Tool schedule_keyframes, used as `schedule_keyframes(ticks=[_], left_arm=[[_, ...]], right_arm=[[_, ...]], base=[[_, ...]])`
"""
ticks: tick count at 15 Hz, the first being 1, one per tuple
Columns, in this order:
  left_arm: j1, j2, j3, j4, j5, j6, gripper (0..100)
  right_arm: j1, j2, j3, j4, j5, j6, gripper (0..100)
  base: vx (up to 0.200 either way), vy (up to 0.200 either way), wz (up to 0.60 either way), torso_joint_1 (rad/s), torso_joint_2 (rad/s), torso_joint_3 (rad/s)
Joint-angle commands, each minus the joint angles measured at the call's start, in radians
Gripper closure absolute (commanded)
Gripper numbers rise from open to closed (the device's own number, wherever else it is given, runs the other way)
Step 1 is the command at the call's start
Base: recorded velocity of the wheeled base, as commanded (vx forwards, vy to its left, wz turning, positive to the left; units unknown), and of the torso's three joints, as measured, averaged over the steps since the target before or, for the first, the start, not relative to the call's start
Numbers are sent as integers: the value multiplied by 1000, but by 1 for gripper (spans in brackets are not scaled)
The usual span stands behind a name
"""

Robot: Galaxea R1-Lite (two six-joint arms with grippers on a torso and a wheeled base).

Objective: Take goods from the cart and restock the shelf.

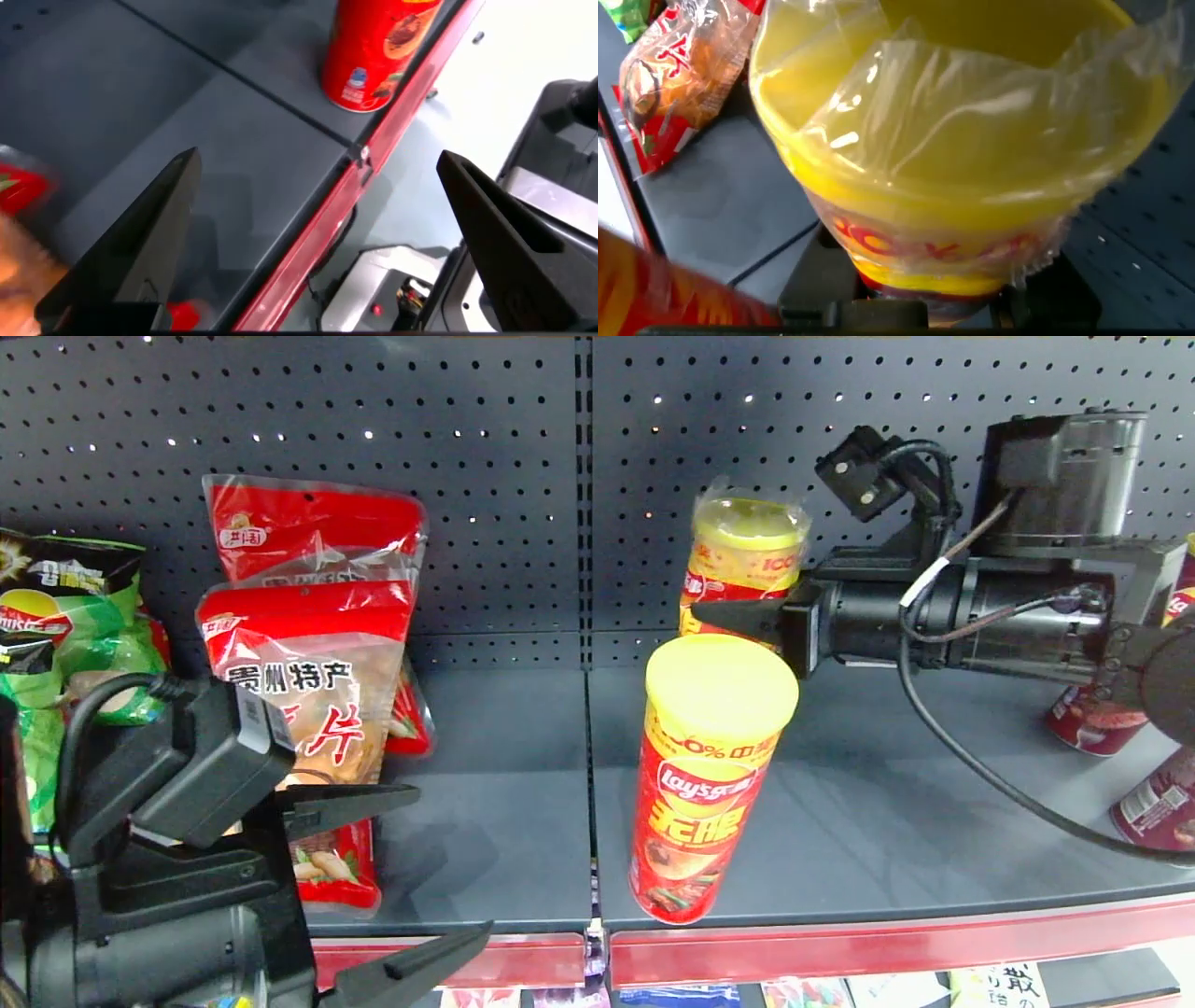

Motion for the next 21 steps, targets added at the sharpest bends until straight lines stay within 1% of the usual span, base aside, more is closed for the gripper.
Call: schedule_keyframes(ticks=[1, 4, 7, 15, 16, 21], left_arm=[[34, -38, 18, -1, -1, 0, 0], [39, -41, 28, -1, 1, 0, 0], [39, -41, 26, -1, 1, 0, 0], [39, -34, 28, -1, 1, 0, 0], [39, -34, 28, -3, 1, -1, 0], [39, -29, 29, -1, 1, -1, 0]], right_arm=[[19, 38, -16, 2, -1, 0, 100], [46, 61, -44, 0, -44, 2, 100], [71, 87, -82, 0, -46, 22, 100], [68, 92, -53, 0, -47, 25, 100], [68, 90, -51, 0, -47, 25, 0], [65, 44, 5, 0, -58, 27, 0]], base=[[0, 0, 0, 0, 0, 0], [0, 0, 0, 0, 0, 0], [0, 0, 0, 0, 0, 0], [0, 0, 0, 0, 0, 0], [0, 0, 0, 0, 0, 0], [0, 0, 0, 0, 0, 0]])
